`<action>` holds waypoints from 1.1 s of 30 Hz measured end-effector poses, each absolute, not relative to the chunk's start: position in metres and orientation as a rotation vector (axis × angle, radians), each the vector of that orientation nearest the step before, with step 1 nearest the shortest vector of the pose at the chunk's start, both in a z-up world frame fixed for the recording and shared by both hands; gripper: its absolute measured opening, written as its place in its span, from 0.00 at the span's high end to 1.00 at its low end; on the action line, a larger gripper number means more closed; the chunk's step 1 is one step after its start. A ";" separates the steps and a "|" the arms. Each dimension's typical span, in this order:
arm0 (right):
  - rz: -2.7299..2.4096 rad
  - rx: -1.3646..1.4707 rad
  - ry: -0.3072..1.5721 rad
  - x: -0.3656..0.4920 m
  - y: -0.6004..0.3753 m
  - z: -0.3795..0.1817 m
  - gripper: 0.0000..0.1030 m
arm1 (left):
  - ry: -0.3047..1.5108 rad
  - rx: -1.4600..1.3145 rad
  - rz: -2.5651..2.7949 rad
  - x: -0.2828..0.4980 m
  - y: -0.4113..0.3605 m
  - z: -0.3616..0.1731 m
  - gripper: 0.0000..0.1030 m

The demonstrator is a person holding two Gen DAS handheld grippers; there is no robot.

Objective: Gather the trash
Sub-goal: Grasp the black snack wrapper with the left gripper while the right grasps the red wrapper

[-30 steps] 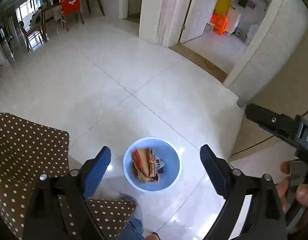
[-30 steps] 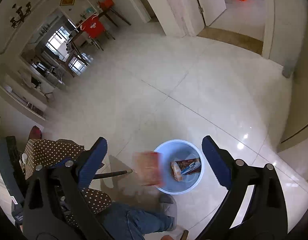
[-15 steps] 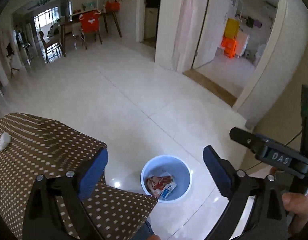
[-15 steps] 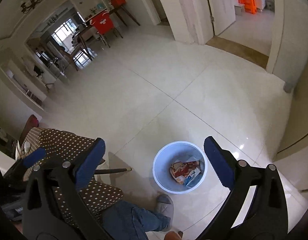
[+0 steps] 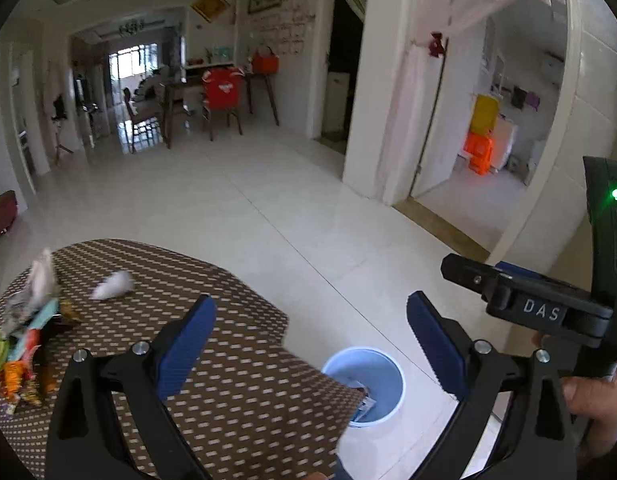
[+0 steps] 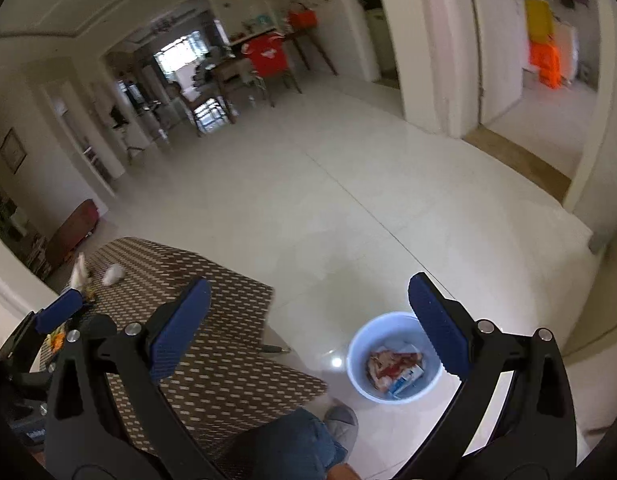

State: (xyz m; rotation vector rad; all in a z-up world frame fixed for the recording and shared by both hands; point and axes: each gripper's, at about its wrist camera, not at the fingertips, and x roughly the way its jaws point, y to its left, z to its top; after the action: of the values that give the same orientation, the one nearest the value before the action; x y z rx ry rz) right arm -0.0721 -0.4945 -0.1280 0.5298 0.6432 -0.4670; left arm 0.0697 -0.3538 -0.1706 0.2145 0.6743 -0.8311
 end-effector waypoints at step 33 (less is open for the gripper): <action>0.115 0.302 0.831 0.170 -0.186 -0.165 0.21 | 0.685 -0.017 -0.193 0.151 -0.018 -0.203 0.08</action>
State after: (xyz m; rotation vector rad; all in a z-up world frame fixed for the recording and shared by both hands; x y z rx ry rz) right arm 0.1697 -0.1863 -0.1648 0.3022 0.8312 0.1151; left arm 0.1515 -0.0176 -0.2026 -0.0171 0.6852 -0.1932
